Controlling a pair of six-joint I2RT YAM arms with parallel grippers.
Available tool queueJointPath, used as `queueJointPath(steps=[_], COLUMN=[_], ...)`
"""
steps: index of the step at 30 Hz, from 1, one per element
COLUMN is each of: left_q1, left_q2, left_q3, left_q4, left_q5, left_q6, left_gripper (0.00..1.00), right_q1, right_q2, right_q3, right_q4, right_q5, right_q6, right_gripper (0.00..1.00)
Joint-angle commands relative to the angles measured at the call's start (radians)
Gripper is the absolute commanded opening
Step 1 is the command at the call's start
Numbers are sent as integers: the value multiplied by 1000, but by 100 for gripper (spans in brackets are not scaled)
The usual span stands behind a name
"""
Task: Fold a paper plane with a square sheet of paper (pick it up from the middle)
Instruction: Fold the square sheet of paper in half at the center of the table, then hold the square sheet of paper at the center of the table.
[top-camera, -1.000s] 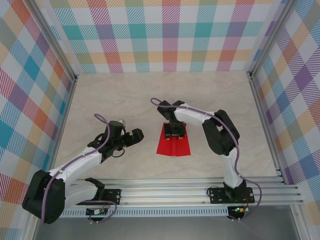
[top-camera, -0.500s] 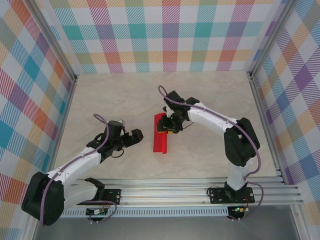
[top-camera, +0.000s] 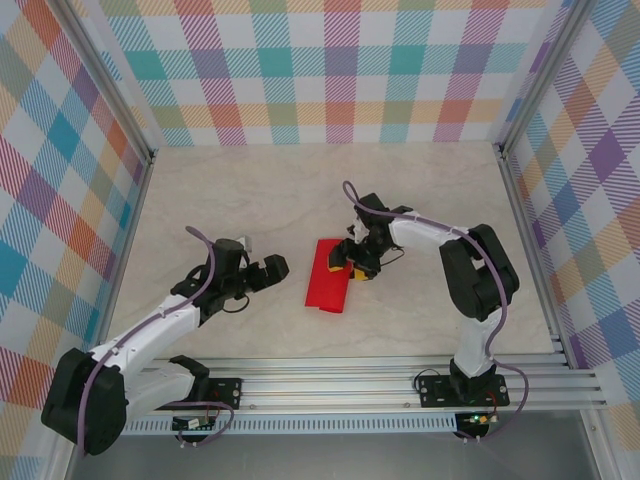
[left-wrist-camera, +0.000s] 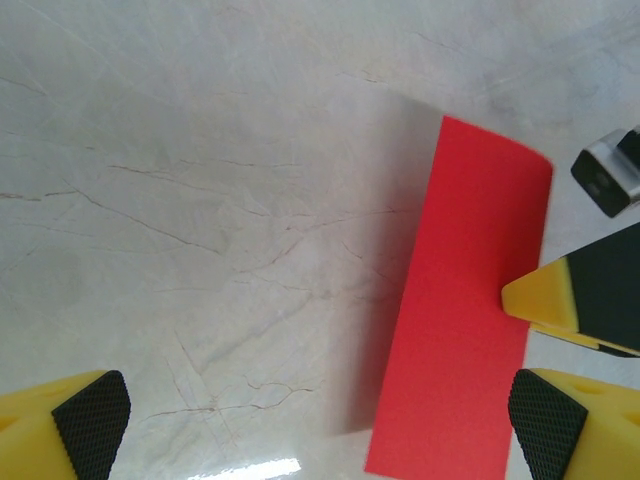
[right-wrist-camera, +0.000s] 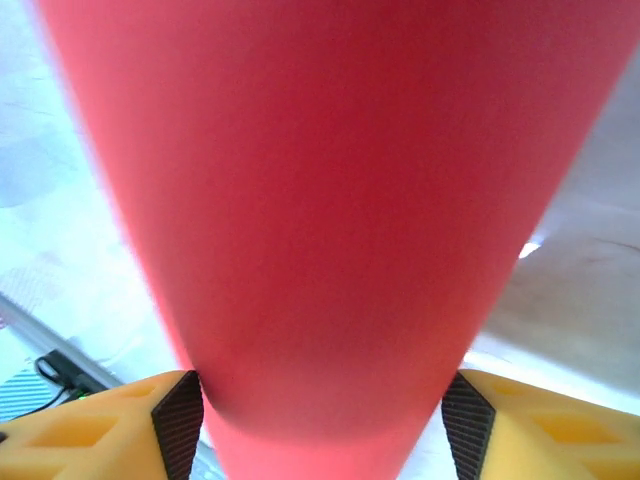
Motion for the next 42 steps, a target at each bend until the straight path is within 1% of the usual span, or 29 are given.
queueJointPath(steps=[1,5,10,15,19,26,39,42], left_q1=[-17,-33,-63,-89,-111,-128,-129,-129], left_q2=[17,43,96,143,194,261,313,314], left_q3=[37,54,91,113,138,175,196,192], left_q4=[29,41,36,49,51,75,95,100], left_q5=[32,33,43,37,30,22,23,20], left_q6=[-13,-11,-7,-8,-19,-26,-25,-28], left_gripper=[100,100,100,99,92,80,68,67], right_q1=[-13,-16,-16,-16,-16,-16,-15,-14], right_q2=[-19,-56,-89,-91,-68,-62,-1,0], right_q3=[-6,-8,-36,-61,-51,-62,-39,-39], right_q4=[-67,-108,-138,-111,-143,-103,-108,-104], right_q5=[97,166,295,278,284,216,218,221], right_q6=[-44,-38,11,14,-16,-33,-21,-6], right_gripper=[72,79,80,79,79,80,81,81])
